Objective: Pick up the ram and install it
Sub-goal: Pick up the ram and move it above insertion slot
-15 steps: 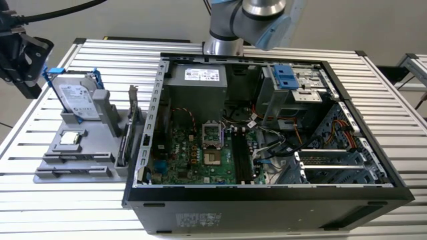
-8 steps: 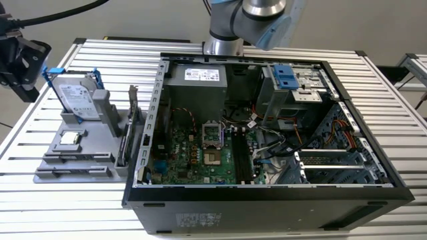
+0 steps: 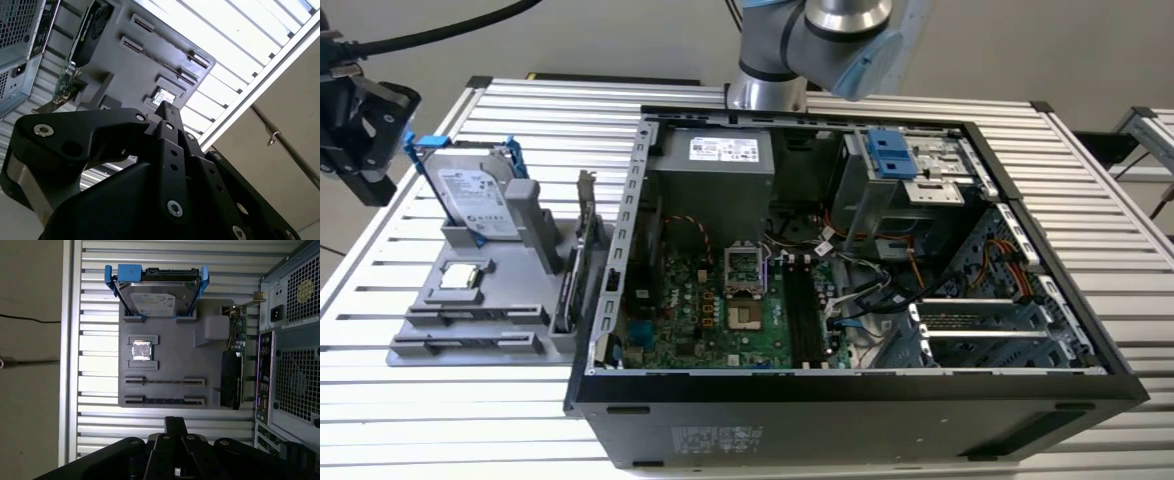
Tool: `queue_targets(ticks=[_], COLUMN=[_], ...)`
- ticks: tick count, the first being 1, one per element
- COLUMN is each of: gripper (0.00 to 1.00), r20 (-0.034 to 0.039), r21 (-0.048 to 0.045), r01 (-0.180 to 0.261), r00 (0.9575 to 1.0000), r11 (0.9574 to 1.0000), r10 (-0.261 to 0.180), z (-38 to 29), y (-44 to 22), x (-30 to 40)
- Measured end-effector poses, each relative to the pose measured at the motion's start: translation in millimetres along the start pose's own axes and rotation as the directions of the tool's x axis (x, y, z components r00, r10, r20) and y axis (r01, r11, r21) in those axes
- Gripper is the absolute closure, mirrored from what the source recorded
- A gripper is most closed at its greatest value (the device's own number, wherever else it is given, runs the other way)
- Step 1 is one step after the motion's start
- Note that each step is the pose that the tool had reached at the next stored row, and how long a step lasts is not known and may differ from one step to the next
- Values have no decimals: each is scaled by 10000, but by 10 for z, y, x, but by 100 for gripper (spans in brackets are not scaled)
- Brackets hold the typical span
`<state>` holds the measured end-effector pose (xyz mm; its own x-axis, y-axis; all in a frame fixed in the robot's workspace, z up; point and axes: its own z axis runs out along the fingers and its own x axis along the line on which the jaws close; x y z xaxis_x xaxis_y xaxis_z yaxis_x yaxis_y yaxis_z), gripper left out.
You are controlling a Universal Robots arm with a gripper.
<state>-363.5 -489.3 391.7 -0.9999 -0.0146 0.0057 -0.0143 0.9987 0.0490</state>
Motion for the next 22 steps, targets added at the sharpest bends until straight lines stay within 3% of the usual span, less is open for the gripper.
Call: queue_targets(ticks=[8, 22], gripper=[100, 100], r20=[-9, -43], r21=[0, 3], r01=[49, 741], r00=[10000, 9972], r11=[10000, 9972], r10=[-49, -741], z=[0, 0], y=[0, 0], x=[0, 0])
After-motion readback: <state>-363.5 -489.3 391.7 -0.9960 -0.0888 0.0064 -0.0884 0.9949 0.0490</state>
